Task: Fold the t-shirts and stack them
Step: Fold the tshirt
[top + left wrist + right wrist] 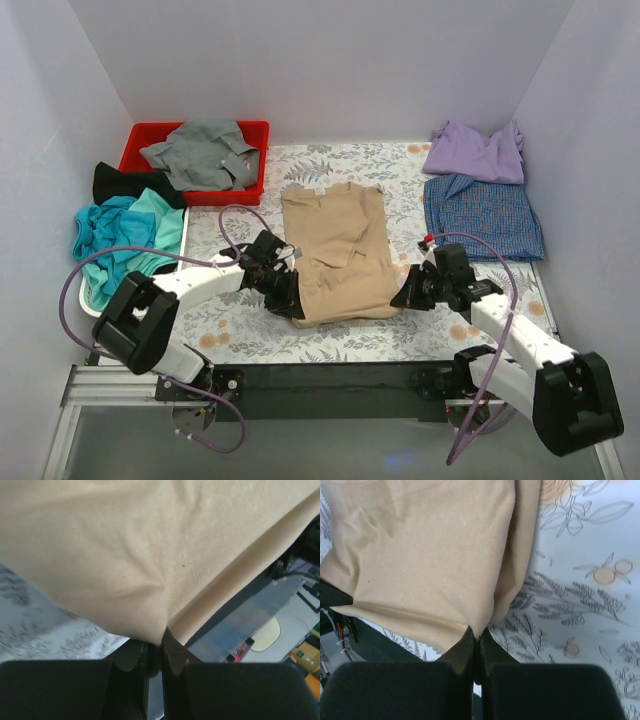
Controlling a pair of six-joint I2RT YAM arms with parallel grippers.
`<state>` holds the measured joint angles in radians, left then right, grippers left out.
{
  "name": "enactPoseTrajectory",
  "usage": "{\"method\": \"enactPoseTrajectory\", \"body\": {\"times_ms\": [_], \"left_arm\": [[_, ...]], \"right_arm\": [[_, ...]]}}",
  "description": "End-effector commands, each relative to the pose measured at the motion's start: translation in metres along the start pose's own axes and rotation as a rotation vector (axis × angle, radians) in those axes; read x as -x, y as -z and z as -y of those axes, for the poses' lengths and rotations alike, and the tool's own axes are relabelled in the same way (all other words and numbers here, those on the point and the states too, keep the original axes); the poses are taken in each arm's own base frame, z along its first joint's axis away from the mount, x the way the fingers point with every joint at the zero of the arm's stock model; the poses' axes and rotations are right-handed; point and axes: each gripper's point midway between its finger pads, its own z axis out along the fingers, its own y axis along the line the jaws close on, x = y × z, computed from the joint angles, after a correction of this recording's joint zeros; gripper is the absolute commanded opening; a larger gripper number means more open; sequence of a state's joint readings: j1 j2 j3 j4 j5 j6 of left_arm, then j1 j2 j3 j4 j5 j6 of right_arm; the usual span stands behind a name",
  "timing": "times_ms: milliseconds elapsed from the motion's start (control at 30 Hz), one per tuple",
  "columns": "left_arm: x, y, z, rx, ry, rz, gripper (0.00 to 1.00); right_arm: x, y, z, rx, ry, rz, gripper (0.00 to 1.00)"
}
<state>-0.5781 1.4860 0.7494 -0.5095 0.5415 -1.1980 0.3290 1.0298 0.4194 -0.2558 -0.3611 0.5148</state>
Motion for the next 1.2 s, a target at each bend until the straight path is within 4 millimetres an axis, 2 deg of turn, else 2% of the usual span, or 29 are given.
{"method": "enactPoseTrajectory", "body": {"times_ms": [0, 100, 167, 233, 333, 467, 567, 600, 700, 767, 833, 867, 900, 933, 1000, 1067, 1100, 1133, 1167], "left_arm": [[-0.042, 0.016, 0.011, -0.006, 0.022, -0.085, 0.0], [-0.057, 0.024, 0.01, -0.004, 0.025, -0.087, 0.0], [-0.059, 0.028, 0.012, -0.003, 0.026, -0.086, 0.0], [-0.061, 0.035, 0.013, 0.012, 0.031, -0.076, 0.0], [-0.056, 0.044, 0.021, 0.009, 0.018, -0.048, 0.0], [-0.037, 0.051, 0.03, 0.035, 0.01, -0.002, 0.0], [-0.016, 0.055, 0.038, 0.065, 0.005, 0.042, 0.0], [-0.006, 0.059, 0.045, 0.064, -0.006, 0.069, 0.0], [0.012, 0.059, 0.045, 0.117, -0.01, 0.1, 0.0], [0.028, 0.064, 0.053, 0.134, -0.03, 0.132, 0.0], [0.044, 0.063, 0.045, 0.203, -0.029, 0.17, 0.0], [0.057, 0.068, 0.05, 0.212, -0.036, 0.202, 0.0], [0.065, 0.067, 0.043, 0.239, -0.019, 0.203, 0.0], [0.073, 0.069, 0.039, 0.259, -0.015, 0.221, 0.0], [0.096, 0.077, 0.037, 0.255, -0.002, 0.264, 0.0], [0.113, 0.078, 0.03, 0.264, 0.012, 0.282, 0.0], [0.131, 0.087, 0.029, 0.252, 0.025, 0.321, 0.0], [0.14, 0.089, 0.025, 0.253, 0.035, 0.332, 0.0], [0.147, 0.085, 0.017, 0.258, 0.04, 0.319, 0.0]], "right_arm": [[-0.024, 0.017, 0.011, -0.063, -0.036, -0.034, 0.01], [-0.034, 0.026, 0.01, -0.059, -0.048, -0.03, 0.01], [-0.042, 0.029, 0.01, -0.054, -0.056, -0.045, 0.01], [-0.041, 0.034, 0.001, -0.008, -0.043, -0.03, 0.01], [-0.03, 0.042, -0.014, 0.045, 0.002, 0.008, 0.01], [0.002, 0.057, -0.038, 0.078, 0.076, 0.078, 0.01], [0.032, 0.066, -0.056, 0.082, 0.125, 0.121, 0.01], [0.038, 0.066, -0.057, 0.077, 0.131, 0.128, 0.01], [0.06, 0.062, -0.067, 0.082, 0.157, 0.149, 0.01], [0.072, 0.058, -0.071, 0.082, 0.178, 0.157, 0.01], [0.088, 0.052, -0.074, 0.074, 0.196, 0.165, 0.01], [0.097, 0.051, -0.077, 0.075, 0.207, 0.181, 0.01], [0.102, 0.042, -0.073, 0.053, 0.204, 0.162, 0.01], [0.115, 0.044, -0.078, 0.051, 0.228, 0.185, 0.01], [0.125, 0.032, -0.077, 0.034, 0.232, 0.165, 0.01], [0.144, 0.029, -0.085, 0.041, 0.257, 0.183, 0.01], [0.15, 0.018, -0.083, 0.034, 0.255, 0.162, 0.01], [0.155, 0.014, -0.084, 0.035, 0.257, 0.157, 0.01], [0.17, 0.016, -0.095, 0.05, 0.278, 0.177, 0.01]]}}
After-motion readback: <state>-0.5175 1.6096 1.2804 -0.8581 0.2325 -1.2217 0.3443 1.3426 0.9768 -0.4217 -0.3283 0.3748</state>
